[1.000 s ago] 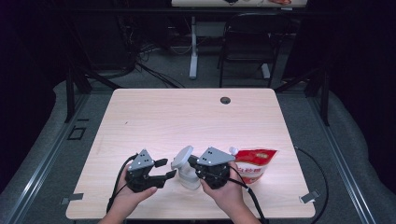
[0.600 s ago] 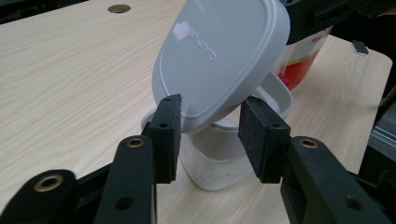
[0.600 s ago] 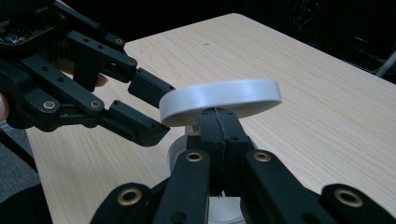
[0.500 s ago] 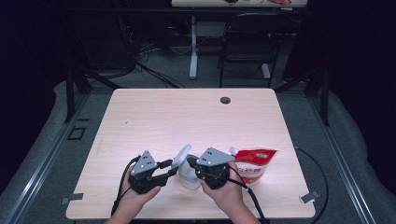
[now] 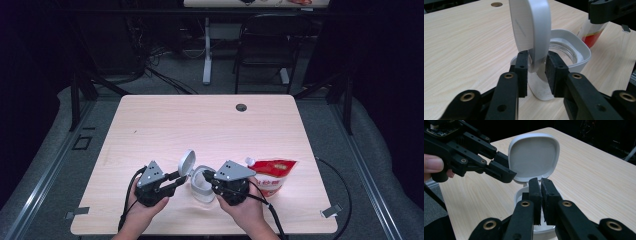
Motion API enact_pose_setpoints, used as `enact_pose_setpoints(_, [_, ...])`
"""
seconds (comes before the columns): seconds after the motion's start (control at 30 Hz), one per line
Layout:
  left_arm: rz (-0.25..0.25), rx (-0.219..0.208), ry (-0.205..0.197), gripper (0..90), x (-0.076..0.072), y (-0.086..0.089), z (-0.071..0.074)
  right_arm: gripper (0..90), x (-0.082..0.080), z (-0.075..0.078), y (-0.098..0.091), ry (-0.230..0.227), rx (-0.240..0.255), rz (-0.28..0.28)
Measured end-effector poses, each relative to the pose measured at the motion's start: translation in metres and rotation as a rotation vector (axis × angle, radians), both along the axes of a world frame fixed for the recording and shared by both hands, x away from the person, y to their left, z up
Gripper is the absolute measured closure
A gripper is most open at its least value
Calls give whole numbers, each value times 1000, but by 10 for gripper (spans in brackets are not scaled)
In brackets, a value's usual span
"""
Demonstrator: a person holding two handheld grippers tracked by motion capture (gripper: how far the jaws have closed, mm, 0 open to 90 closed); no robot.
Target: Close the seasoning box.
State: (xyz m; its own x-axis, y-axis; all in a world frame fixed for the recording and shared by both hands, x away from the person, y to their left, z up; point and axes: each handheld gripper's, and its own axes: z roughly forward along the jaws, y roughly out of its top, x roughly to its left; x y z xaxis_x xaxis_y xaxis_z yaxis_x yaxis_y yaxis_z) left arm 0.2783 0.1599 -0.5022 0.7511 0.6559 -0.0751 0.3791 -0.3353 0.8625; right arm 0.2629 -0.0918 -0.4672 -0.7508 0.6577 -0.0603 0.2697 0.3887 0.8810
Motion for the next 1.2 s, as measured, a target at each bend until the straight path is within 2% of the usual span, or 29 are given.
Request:
enact_pose_setpoints(0.27, [11, 15, -5, 761, 4, 0, 0, 860, -4, -2, -7, 7, 8, -10])
enact_pose_setpoints(0.37, [18, 4, 1, 770, 7, 1, 0, 855, -6, -1, -10, 1, 5, -12])
enact_pose_setpoints(0.8, [27, 9, -8, 789, 25, 3, 1, 839, -16, 2, -21, -14, -3, -21])
enact_pose_setpoints(0.93, [30, -12, 16, 790, 32, 3, 1, 835, -19, 4, -25, -15, -9, -26])
enact_pose_setpoints(1.2, [32, 10, 10, 789, 41, -1, 3, 825, -21, 5, -31, -17, -4, -34])
